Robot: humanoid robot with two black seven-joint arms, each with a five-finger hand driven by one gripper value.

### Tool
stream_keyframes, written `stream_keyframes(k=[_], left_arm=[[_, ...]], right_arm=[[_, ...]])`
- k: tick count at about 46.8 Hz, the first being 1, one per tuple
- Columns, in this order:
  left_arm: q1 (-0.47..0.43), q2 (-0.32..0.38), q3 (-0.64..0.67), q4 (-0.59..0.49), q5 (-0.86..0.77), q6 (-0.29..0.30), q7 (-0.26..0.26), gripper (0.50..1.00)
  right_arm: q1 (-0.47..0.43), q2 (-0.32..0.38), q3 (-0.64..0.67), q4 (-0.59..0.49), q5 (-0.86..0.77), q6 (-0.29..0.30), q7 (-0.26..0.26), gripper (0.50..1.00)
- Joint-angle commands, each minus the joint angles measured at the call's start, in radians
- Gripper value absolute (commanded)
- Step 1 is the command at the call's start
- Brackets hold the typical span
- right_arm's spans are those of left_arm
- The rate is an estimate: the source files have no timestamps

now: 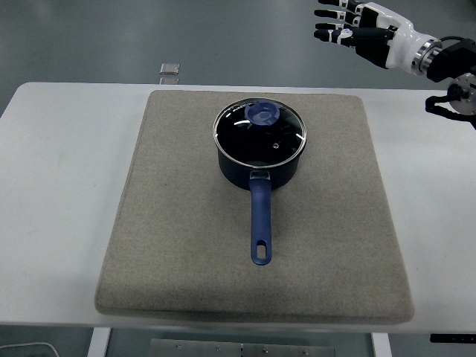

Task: Lift the pot lid and place it to the right of the pot.

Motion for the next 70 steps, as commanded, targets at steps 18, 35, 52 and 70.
stream_keyframes(k=[18, 35, 52, 70], left_arm=[[0.0, 0.0, 0.001, 0.0, 0.0, 0.0, 0.0, 1.0], [0.0, 0.0, 0.0, 0.0, 0.0, 0.0, 0.0, 1.0], [0.001, 0.0, 0.0, 0.0, 0.0, 0.0, 0.0, 1.0], [0.0, 0.0, 0.0, 0.0, 0.0, 0.0, 0.0, 1.0]], right_arm=[[0.039, -0.064, -0.001, 0.102, -0.397, 0.167, 0.012, 0.915], [0.074, -0.064, -0.001, 0.245, -0.727, 0.148, 0.057, 0.913], [0.152, 0.0, -0.168, 0.256, -0.85, 0.072, 0.051, 0.913], [0.175, 0.045, -0.219, 0.254, -0.911, 0.037, 0.047, 0.913]])
